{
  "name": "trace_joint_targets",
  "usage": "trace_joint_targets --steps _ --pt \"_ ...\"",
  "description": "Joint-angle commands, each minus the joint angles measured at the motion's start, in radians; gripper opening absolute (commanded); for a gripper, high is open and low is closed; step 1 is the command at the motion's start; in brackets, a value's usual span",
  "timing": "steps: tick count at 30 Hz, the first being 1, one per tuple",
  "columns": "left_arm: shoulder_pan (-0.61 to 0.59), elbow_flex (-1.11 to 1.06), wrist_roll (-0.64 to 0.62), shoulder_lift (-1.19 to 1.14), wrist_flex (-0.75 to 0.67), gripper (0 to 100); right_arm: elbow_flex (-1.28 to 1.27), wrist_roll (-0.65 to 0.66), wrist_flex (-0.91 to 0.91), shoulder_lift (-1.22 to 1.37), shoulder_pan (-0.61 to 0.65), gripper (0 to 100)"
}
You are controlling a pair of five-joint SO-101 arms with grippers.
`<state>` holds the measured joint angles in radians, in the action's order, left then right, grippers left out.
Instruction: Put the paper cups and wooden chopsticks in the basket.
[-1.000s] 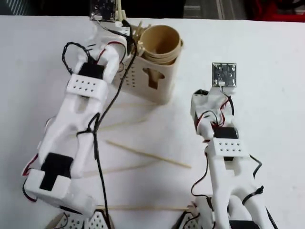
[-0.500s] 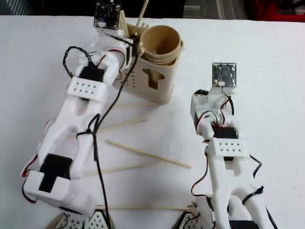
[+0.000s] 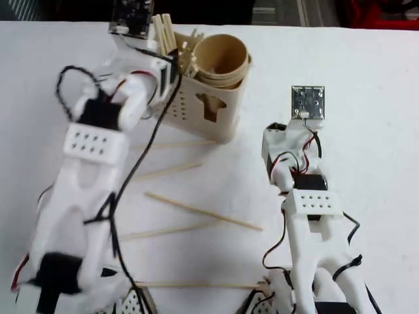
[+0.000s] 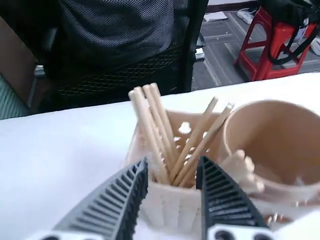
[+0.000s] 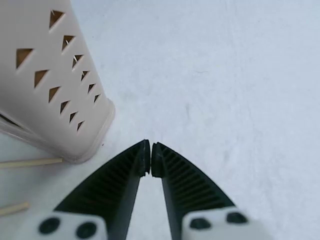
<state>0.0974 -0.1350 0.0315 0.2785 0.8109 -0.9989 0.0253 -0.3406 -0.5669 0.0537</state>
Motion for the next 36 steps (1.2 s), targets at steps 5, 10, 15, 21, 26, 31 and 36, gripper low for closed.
trace_joint_targets --steps 5,10,15,21,26,31,36 --pt "-0.071 0.002 0.282 0.188 0.313 17 0.006 -0.005 0.016 -0.025 -0.002 2.1" --pt "-0.139 0.0 0.439 0.117 0.489 18 0.006 -0.005 0.016 -0.025 -0.007 2.1" --pt "-0.205 0.002 0.652 -0.056 0.499 17 0.006 -0.005 0.016 -0.025 -0.008 2.1" --pt "-0.257 0.002 0.7 -0.334 0.295 17 0.006 -0.005 0.016 -0.025 -0.008 2.1" --pt "-0.262 0.009 0.704 -0.532 0.129 9 0.006 -0.005 0.016 -0.025 -0.008 2.1" --pt "-0.246 0.009 0.706 -0.631 0.103 7 0.006 -0.005 0.016 -0.025 -0.008 2.1" --pt "-0.24 0.0 0.698 -0.65 0.18 7 0.008 -0.005 0.016 -0.025 -0.01 2.1"
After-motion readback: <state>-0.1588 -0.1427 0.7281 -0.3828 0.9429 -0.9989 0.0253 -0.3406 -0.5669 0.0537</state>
